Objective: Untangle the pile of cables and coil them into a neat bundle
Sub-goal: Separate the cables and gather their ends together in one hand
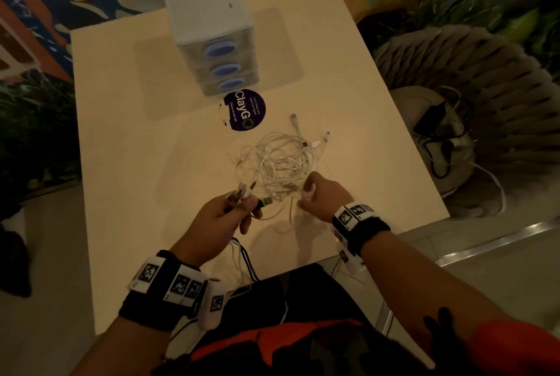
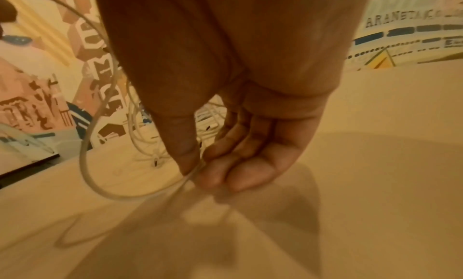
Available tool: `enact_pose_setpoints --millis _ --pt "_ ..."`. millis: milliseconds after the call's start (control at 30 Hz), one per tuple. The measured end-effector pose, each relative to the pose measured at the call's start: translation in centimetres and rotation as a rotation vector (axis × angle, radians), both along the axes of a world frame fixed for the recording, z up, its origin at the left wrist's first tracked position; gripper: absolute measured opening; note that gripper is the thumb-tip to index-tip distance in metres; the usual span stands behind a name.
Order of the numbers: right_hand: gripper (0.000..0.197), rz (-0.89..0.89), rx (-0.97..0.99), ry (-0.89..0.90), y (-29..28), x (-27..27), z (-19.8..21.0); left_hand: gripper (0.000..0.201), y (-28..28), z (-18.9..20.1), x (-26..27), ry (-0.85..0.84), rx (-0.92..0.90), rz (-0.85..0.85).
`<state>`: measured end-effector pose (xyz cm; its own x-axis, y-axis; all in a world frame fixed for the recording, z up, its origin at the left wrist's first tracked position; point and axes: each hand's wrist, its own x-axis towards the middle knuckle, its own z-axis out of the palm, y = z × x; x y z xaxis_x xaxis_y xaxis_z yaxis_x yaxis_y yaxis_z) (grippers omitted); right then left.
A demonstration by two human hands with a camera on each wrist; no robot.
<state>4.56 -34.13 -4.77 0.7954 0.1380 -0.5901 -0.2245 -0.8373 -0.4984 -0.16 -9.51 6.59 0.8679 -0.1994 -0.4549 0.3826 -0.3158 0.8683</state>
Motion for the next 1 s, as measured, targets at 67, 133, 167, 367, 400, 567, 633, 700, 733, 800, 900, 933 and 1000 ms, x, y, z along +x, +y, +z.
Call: enact_pose_setpoints --millis 67,133,167,367,400,567,633,700,733,800,900,933,1000 --pt "0.026 0.026 -0.039 -0.026 0.6 0.3 -0.3 0.043 0.1 0.0 -0.3 -0.001 -0.015 -0.045" --pt "0.019 0.028 -0.047 -0.054 0.9 0.4 -0.1 0.037 0.5 -0.2 -0.5 -0.018 -0.014 -0.082" --pt "0.017 0.002 -0.031 -0.064 0.8 0.4 0.2 0.035 0.8 -0.3 -0.6 -0.021 -0.001 -0.099" --pt "0.012 -0.364 0.413 -0.082 -1.3 -0.2 1.7 0.034 1.3 -1.0 -0.5 -0.029 0.232 -0.065" --pt "0.018 -0.398 0.475 -0.08 -1.6 -0.2 1.9 0.033 1.1 -1.0 -0.4 -0.043 0.274 -0.038" --pt "0.026 -0.496 0.489 -0.076 -1.8 0.7 2.9 0.016 0.6 -1.8 0.0 -0.094 0.27 0.067" --pt "0.024 -0.547 0.464 -0.047 -1.6 1.1 3.0 0.007 0.5 -2.1 0.1 -0.1 0.251 0.065" --pt "0.027 -0.556 0.44 -0.015 -1.3 1.4 2.9 0.006 0.4 -2.0 0.2 -0.106 0.224 0.03" --pt "0.032 -0.535 0.414 -0.005 -1.0 1.5 2.8 0.014 0.4 -2.1 0.2 -0.113 0.224 0.007" --pt "0.046 -0.518 0.371 0.008 -0.5 1.6 2.5 0.014 0.4 -2.3 0.4 -0.1 0.223 -0.012" --pt "0.047 -0.553 0.349 0.049 0.2 2.1 2.5 0.012 0.6 -2.5 0.6 -0.069 0.2 -0.078" --pt "0.044 -0.567 0.35 0.083 0.4 2.3 2.6 0.013 0.6 -2.5 0.7 -0.064 0.204 -0.087" --pt "0.039 -0.621 0.382 0.165 0.6 2.7 2.7 0.013 0.7 -2.7 0.9 -0.059 0.226 -0.094"
